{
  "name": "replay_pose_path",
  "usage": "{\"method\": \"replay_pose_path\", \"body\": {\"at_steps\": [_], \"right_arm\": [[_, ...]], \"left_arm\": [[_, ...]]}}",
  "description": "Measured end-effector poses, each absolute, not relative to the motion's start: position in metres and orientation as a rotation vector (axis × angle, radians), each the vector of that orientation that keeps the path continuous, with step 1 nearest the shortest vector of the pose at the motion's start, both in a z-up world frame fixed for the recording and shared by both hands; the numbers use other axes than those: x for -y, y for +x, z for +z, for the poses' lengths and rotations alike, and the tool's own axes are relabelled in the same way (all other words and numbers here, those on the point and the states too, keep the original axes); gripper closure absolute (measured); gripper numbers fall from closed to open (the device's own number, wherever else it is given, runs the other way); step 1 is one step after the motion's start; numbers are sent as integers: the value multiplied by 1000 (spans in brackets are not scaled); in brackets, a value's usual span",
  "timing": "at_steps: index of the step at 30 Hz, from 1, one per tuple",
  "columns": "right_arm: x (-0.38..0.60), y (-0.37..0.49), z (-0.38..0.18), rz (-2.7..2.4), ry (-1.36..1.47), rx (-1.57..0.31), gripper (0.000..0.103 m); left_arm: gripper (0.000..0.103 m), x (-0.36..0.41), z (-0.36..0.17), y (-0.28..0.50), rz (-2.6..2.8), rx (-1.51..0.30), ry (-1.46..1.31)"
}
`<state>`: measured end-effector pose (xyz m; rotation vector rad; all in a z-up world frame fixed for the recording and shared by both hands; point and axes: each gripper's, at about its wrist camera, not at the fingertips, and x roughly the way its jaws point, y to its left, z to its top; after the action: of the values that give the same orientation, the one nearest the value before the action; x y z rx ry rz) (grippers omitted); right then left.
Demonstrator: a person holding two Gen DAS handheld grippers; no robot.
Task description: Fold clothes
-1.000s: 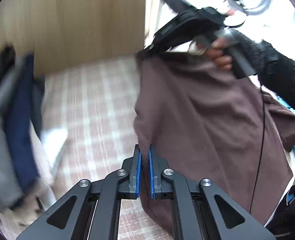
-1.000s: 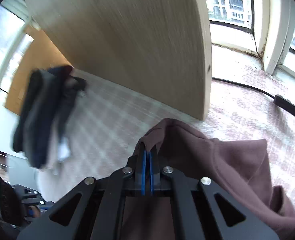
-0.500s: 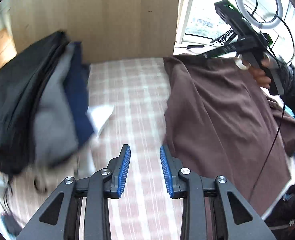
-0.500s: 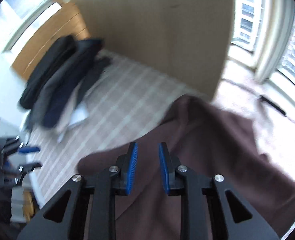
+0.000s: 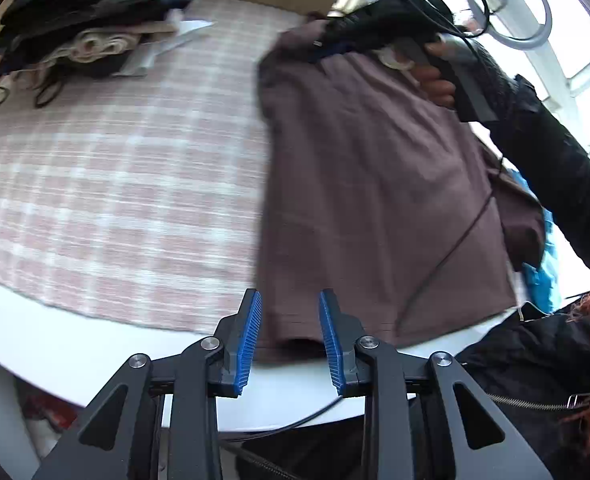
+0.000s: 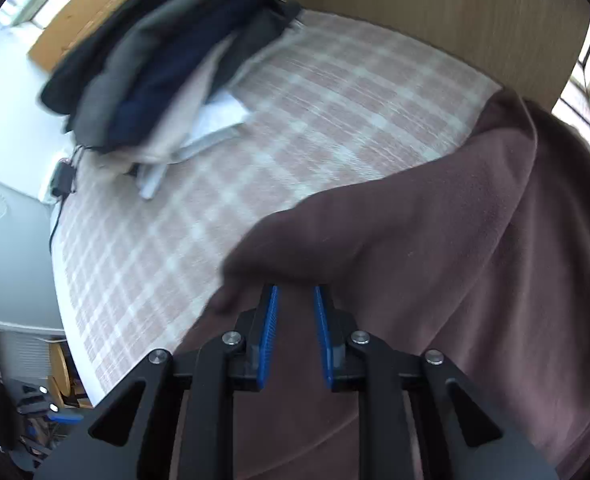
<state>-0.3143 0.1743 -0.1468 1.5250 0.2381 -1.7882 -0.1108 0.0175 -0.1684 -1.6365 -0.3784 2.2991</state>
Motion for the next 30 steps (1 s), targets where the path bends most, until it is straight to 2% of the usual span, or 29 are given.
{"method": "replay_pose_path", "body": {"at_steps": [2,7,12,16,20,22,25,27,30], "right_arm": [[-177,-291,-138,-1724,1522,-220,83],[-183,-233,-152,-1615,1589,-185,73],[-191,-190,-175,-1526,1653,-180,72],[-235,-212,-156,-1649,1627,-64,72],[-264,-251,-132,-1760,1624,-14,70],[-258,-270,-117,-1810,1600,-17,66],[-229,-299,-95,-1853,1545,-8,54],[-198,-314,-92,-1878,1497,-79,51],[-156,-325,-96,-1922,1428,-317,51]], "left_arm": [[74,-33,-182,-112,2294,356,-1647],[75,-49,-203,-102,2308,150,-1720],[75,-40,-185,-107,2352,172,-1761],[66,-38,-174,-125,2412,157,-1754],[64,-35,-182,-140,2406,183,-1829],[62,-38,-188,-143,2394,172,-1849],[60,-44,-196,-144,2373,170,-1865],[60,-45,-200,-145,2360,190,-1868],[59,-50,-204,-147,2362,187,-1856]]}}
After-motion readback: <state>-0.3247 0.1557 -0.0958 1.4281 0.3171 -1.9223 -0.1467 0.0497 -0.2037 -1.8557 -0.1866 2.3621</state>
